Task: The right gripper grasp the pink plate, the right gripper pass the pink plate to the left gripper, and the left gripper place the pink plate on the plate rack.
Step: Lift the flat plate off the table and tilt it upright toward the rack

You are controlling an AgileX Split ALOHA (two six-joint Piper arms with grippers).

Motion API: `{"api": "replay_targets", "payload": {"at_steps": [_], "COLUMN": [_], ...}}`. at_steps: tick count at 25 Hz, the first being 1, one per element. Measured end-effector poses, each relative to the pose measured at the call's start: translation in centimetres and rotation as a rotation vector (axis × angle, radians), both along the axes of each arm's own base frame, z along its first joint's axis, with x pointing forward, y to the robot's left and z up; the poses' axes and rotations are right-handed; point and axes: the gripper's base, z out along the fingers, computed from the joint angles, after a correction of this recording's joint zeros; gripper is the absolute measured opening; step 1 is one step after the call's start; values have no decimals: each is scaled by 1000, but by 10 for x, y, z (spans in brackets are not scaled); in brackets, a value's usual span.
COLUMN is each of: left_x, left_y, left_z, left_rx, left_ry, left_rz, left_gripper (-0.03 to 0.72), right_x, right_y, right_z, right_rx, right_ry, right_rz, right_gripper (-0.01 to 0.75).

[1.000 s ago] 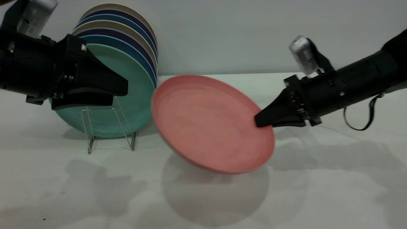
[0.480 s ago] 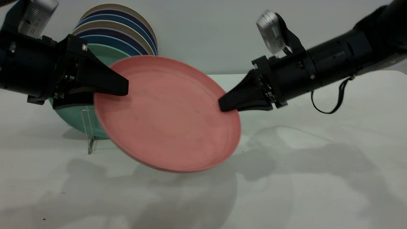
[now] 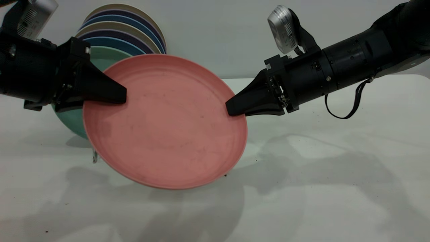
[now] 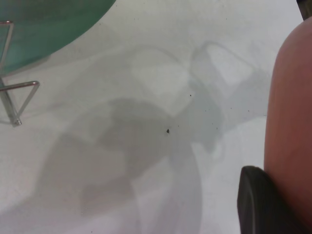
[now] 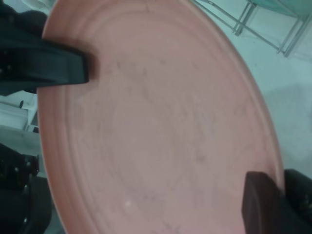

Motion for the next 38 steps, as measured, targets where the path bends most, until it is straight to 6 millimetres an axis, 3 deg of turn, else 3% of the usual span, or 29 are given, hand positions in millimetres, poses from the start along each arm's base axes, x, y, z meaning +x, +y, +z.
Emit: {"api": "replay_targets", "payload": {"at_steps": [4, 9, 12, 15, 19, 25, 32, 38], "left_x": [-1, -2, 0, 6, 18, 36, 61, 67], "left_y": [0, 1, 3, 5, 7, 12, 11, 6], "left_z": [0, -3, -3, 1, 11, 32, 75, 82], "left_rx": [13, 66, 134, 208, 301, 554, 737, 948], "left_ry": [-2, -15, -53, -103, -186, -379, -584, -685], "left_rz": [-20, -64, -110, -170, -257, -554, -805, -986], "left_gripper": [113, 69, 69, 69, 69, 68, 68, 68], "right_x": [-2, -3, 3, 13, 18, 18, 14, 12], "right_y": [2, 2, -13, -42, -74, -103, -108, -112], "right_z": [1, 3, 5, 5, 6, 1, -2, -10], "right_rx": [17, 37, 55, 58, 28, -26, -72, -177], "right_ry": [33, 59, 73, 106, 140, 161, 158, 148], "right_rz": [2, 5, -28, -111, -167, -183, -142, -130], "right_gripper": [144, 423, 587, 672, 668, 578, 545, 541]}}
